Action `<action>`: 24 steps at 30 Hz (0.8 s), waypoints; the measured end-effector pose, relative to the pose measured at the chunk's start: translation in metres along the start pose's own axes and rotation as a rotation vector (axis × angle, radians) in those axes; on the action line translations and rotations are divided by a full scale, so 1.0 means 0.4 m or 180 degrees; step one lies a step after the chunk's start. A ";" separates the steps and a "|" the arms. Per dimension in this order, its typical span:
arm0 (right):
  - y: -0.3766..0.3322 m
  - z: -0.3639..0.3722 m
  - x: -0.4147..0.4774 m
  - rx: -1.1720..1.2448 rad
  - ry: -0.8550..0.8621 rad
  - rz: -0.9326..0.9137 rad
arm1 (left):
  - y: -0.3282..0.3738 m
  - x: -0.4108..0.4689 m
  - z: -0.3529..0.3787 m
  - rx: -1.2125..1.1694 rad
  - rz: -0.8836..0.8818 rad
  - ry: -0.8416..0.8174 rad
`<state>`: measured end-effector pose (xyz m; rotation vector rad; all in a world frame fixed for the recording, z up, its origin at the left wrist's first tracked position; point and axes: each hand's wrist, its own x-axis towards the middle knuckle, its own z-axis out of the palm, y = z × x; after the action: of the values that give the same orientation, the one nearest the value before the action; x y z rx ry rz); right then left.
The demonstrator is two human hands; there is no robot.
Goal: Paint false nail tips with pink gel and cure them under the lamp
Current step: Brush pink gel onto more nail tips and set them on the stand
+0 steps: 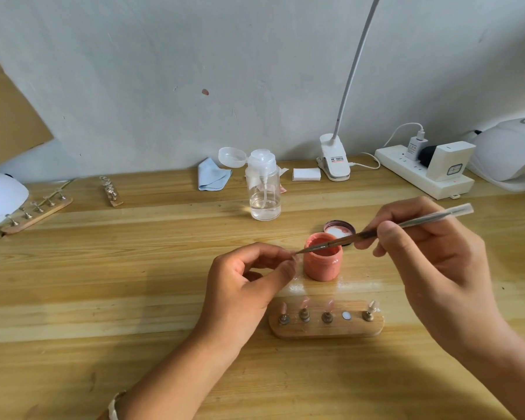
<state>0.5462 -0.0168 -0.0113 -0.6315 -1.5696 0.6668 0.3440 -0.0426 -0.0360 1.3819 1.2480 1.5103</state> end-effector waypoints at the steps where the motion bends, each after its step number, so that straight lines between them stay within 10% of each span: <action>1: 0.001 -0.002 0.000 -0.0001 0.0031 0.0014 | -0.001 0.000 0.000 0.0008 0.0008 -0.0003; 24: -0.005 -0.004 -0.004 -0.0070 0.0110 -0.0103 | -0.004 0.003 0.001 -0.0265 -0.0039 -0.0023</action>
<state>0.5479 -0.0192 -0.0108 -0.6296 -1.5539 0.6123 0.3440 -0.0411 -0.0373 1.3224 1.1737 1.5302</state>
